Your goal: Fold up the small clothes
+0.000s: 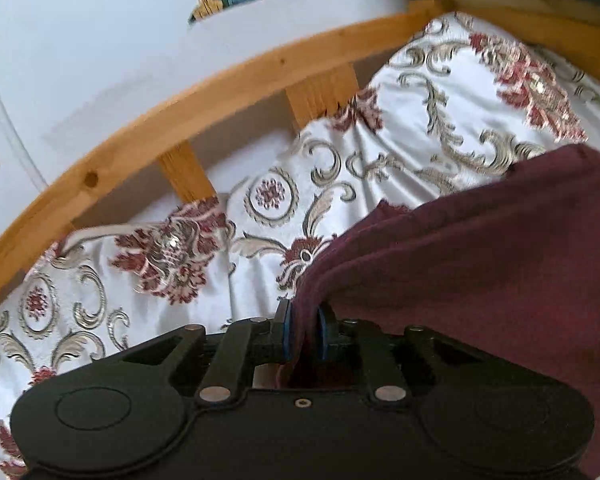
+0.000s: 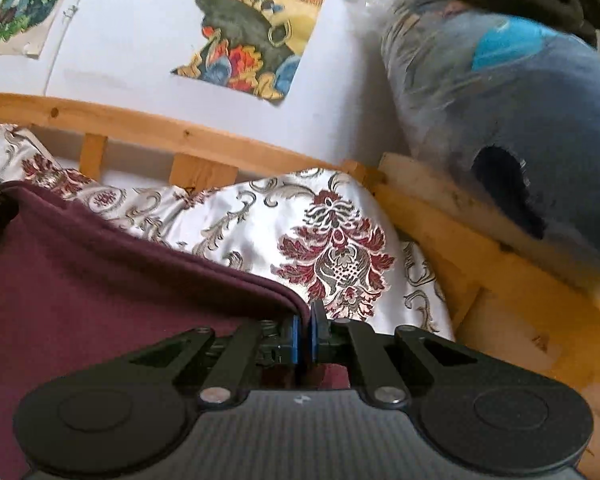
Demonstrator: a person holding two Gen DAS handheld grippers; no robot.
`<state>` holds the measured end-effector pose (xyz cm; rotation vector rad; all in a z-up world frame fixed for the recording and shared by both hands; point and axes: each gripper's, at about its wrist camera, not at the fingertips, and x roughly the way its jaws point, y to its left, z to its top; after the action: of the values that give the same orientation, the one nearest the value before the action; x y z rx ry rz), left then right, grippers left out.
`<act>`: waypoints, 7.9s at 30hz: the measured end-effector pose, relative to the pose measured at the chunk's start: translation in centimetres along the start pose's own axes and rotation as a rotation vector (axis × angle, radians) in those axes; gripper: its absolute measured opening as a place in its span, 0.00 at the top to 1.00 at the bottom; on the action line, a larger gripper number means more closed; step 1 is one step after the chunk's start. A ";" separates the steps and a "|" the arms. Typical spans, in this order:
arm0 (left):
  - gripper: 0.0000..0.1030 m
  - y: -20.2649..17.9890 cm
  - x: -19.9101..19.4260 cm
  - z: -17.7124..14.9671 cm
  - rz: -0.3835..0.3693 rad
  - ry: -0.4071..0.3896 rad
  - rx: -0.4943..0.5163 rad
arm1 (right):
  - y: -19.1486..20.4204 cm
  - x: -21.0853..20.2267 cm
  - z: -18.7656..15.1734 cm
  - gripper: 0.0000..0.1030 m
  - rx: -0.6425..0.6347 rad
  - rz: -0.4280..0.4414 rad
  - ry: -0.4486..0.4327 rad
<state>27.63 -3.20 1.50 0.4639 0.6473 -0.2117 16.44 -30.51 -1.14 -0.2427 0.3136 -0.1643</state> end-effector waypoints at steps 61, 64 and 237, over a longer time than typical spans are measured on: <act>0.01 3.2 -2.5 -14.0 -0.181 0.186 -0.639 | 0.8 -4.2 -6.5 0.00 -0.022 -0.131 0.158; 0.01 2.7 -4.4 -14.4 -0.193 0.112 -0.670 | 0.1 -4.6 -5.8 0.00 0.001 -0.142 0.125; 0.84 -14.9 -6.8 -1.6 -0.346 -0.092 -0.091 | -6.3 -3.0 -7.9 0.00 0.389 0.037 0.207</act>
<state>16.49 -15.22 -0.60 0.2501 0.6417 -0.5255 10.29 -37.61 -5.93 0.1668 0.4836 -0.2112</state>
